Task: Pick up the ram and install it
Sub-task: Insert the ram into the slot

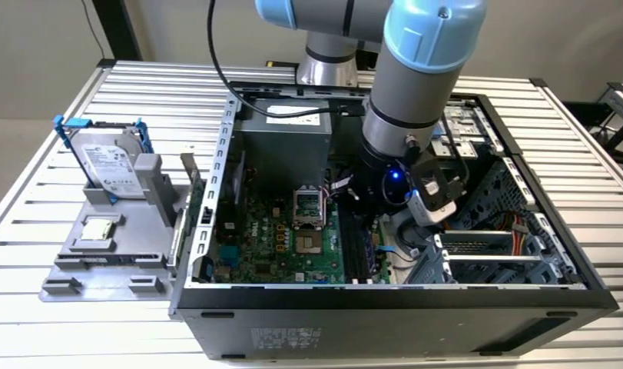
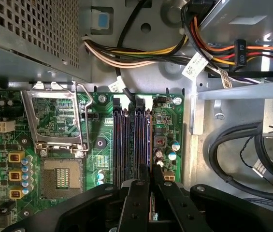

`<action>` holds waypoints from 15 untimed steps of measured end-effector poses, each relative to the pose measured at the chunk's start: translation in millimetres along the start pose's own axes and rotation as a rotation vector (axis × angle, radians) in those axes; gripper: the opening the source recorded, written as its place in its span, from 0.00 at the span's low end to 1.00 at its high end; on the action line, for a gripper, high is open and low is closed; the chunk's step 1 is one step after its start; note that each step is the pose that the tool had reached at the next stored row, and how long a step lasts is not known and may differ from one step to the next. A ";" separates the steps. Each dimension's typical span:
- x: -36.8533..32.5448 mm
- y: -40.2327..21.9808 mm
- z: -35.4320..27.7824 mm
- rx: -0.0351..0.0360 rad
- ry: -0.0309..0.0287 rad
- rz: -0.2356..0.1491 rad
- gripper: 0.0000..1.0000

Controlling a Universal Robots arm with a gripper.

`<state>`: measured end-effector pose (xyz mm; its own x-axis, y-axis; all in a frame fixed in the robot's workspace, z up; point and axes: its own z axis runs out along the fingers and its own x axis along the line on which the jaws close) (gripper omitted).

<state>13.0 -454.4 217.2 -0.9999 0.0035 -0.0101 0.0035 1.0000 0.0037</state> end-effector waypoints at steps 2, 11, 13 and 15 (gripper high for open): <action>0.0 0.0 0.1 -0.0001 0.0000 0.000 0.00; 0.3 0.2 -0.5 0.0013 -0.0001 0.026 0.00; 0.3 0.2 -0.4 0.0015 -0.0001 0.032 0.00; 0.3 0.3 1.3 0.0012 -0.0002 0.034 0.00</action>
<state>12.8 -454.1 215.8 -0.9993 0.0372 -0.0102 0.0372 0.9993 0.0028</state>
